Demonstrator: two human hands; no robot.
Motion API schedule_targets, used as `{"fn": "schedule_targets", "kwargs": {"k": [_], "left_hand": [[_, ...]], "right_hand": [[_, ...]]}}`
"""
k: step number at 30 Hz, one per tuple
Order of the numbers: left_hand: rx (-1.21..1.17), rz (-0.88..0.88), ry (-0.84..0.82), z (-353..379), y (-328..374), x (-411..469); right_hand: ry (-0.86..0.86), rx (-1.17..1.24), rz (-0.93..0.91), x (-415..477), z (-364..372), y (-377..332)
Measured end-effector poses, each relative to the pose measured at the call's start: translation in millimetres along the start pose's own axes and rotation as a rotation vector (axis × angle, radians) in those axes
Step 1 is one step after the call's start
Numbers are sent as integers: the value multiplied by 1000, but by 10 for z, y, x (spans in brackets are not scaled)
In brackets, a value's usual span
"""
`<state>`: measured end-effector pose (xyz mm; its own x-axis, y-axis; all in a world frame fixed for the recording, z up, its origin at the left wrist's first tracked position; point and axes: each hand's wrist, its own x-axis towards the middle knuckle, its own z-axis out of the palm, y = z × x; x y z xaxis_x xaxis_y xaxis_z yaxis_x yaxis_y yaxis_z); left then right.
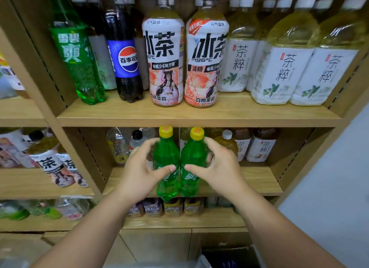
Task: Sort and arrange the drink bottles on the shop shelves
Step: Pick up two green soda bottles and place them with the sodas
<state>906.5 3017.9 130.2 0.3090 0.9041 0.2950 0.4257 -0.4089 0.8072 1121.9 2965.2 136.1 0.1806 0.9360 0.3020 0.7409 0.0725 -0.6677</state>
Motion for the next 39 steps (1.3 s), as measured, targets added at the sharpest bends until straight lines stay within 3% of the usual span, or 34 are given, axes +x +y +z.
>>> {"fn": "schedule_targets", "kwargs": {"k": [13, 20, 25, 29, 39], "left_hand": [[-344, 282, 92, -299, 1657, -24], [-202, 475, 225, -559, 2586, 259], [-221, 527, 295, -707, 3195, 580], [-281, 545, 253, -777, 3708, 921], [-377, 658, 210, -568, 4746, 1530]], "right_hand": [[123, 263, -263, -48, -1442, -843], [330, 189, -428, 161, -2362, -1361], [502, 207, -476, 403, -3162, -1682], [670, 143, -497, 585, -3778, -1835], [852, 48, -433, 1250, -4624, -1891]]}}
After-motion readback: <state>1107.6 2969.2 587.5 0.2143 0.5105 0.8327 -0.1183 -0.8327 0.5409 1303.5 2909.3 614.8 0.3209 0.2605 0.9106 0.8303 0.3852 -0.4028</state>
